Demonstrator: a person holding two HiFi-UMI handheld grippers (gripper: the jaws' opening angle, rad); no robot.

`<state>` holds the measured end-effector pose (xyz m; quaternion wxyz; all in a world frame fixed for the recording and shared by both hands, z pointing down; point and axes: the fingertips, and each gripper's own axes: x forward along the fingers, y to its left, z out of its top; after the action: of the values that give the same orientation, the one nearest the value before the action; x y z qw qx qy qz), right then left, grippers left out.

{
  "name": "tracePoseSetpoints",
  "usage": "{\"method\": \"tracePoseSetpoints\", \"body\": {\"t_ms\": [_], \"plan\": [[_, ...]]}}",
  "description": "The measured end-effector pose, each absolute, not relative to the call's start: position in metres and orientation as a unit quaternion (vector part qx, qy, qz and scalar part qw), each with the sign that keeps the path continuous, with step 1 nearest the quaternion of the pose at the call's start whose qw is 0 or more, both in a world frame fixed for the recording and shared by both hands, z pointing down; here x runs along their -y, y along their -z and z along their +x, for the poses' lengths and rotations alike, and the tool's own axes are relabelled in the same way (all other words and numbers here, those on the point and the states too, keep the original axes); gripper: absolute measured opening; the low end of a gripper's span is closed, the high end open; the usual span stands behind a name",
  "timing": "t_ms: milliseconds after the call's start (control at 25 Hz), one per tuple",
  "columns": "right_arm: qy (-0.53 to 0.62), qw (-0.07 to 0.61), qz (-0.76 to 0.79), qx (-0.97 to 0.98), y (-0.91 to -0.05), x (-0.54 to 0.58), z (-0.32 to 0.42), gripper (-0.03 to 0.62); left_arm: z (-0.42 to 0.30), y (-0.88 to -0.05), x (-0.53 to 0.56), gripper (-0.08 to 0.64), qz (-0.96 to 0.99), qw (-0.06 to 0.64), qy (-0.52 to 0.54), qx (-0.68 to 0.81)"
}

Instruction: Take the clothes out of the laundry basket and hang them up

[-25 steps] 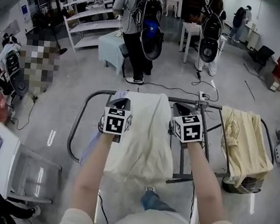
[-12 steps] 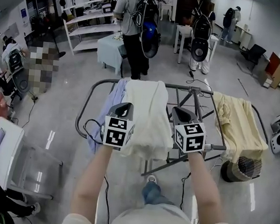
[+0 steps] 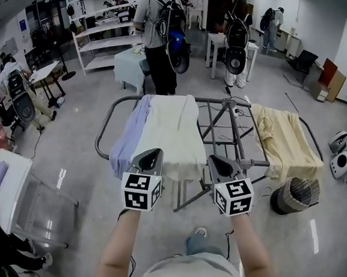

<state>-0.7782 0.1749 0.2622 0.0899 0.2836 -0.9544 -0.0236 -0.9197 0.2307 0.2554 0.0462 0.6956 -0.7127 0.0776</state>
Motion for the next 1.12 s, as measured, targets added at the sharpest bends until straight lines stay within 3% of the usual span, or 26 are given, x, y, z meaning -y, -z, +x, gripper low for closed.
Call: {"method": "tracePoseSetpoints", "body": {"t_ms": [320,680,1120], "plan": [[0.038,0.088,0.275,0.957,-0.270,-0.228,-0.708,0.002,-0.848,-0.265,-0.281,0.011,0.710,0.078,-0.016,0.700],[0.020,0.078,0.269,0.960,-0.280,-0.266,-0.594,0.002,-0.720,-0.282,-0.314,0.011,0.719,0.098,0.021,0.688],[-0.004,0.075,0.261,0.962,-0.309,-0.322,-0.481,0.002,-0.596,-0.325,-0.370,0.011,0.725,0.137,0.027,0.675]]}}
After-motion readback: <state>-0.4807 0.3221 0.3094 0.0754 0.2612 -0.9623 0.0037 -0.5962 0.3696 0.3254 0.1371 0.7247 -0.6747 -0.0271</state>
